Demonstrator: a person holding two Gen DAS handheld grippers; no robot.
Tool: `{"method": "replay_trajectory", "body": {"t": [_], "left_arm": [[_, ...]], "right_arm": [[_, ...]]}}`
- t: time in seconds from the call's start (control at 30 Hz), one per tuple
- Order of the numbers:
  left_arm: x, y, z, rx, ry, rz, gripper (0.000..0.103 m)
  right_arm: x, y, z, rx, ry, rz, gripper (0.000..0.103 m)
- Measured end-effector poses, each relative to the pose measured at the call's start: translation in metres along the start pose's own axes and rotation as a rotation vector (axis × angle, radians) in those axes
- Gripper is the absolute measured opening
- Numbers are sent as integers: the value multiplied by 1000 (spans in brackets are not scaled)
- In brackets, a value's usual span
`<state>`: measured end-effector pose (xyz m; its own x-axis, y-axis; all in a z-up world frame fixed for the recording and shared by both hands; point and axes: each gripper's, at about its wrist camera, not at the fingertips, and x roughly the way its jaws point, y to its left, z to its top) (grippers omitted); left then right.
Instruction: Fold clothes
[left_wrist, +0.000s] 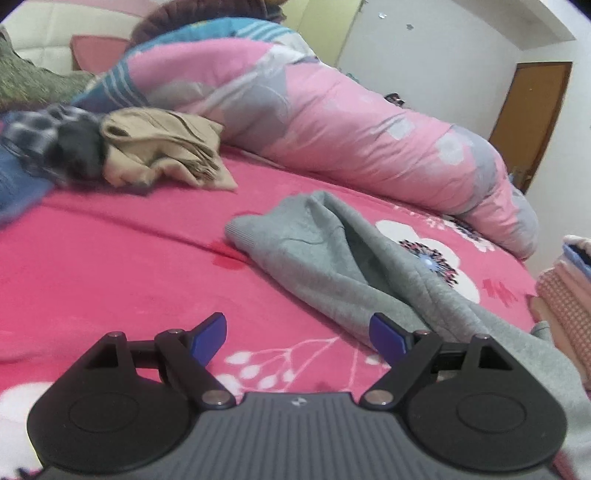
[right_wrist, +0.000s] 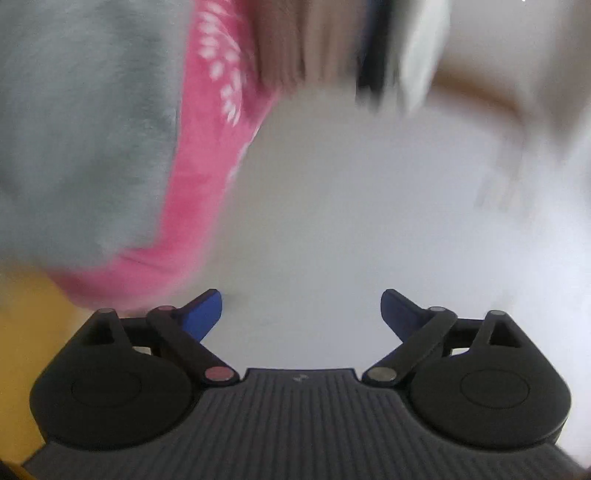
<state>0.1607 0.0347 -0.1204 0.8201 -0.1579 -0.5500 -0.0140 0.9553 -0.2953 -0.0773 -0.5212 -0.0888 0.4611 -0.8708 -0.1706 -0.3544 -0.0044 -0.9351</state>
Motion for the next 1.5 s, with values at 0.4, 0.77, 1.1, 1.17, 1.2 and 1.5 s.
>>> {"method": "replay_trajectory", "body": {"t": [0.4,0.77,1.1,1.17,1.2,1.5], "left_arm": [[19,38,0,-167,99,-54,85],[-26,108,12,-231,75,-92,85],[-86,176,17,-318,8,-461,99],[-91,182,10,-316,22,-460,99],[-93,184,6,-316,34,-458,99],[-87,189,-12,-290,77,-352,96]], "right_arm": [[-136,-151,325,705,-1094,865,101],[-97,-122,528,952,-712,1345,16],[-269,-97,386,584,-1342,1281,16],[-302,-57,381,404,-1314,1158,21],[-315,-37,378,317,-1297,1093,22],[-299,-71,338,550,-1255,1410,32]]}}
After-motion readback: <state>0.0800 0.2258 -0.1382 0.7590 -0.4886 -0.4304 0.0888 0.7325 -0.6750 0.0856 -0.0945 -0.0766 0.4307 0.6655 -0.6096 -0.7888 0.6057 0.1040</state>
